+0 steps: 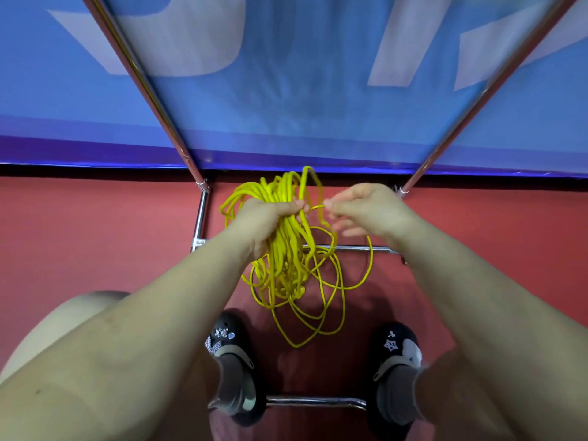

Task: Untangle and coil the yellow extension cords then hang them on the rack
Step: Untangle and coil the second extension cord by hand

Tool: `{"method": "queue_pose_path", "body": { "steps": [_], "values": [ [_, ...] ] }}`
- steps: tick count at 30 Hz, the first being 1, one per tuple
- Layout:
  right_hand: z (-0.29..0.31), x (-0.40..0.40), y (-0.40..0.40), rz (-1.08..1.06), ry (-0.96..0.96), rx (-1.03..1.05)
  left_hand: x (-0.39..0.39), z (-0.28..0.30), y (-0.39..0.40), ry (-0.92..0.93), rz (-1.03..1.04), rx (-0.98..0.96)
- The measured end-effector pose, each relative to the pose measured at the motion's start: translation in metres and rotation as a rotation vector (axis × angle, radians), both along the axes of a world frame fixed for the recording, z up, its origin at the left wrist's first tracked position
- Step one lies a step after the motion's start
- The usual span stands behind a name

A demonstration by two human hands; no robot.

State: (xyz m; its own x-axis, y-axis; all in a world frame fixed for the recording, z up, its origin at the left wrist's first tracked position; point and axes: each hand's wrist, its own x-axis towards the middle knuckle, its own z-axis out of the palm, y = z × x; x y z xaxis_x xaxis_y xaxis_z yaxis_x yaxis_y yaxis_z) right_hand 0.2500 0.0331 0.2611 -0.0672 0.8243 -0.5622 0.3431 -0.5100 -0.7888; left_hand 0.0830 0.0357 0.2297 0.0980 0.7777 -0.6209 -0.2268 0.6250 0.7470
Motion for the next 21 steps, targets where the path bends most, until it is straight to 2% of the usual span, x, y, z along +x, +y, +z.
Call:
{"method": "queue_pose_path", "body": {
  "steps": [4,6,14,18,21],
  "values": [
    [-0.009,-0.004,-0.012,0.368,-0.262,-0.079,-0.012,-0.002,0.012,-0.119,0.174,-0.107],
    [-0.015,-0.005,-0.015,0.440,-0.317,-0.057,-0.017,-0.003,0.015,-0.141,0.230,-0.136],
    [-0.037,-0.020,-0.019,0.100,-0.157,0.270,-0.014,-0.001,0.012,-0.228,0.184,-0.103],
    [-0.040,-0.021,-0.018,0.063,-0.109,0.339,-0.011,0.004,0.013,-0.223,0.201,-0.069],
    [-0.038,-0.019,-0.014,0.114,-0.157,0.384,-0.010,0.007,0.015,-0.247,0.236,-0.064]
  ]
}}
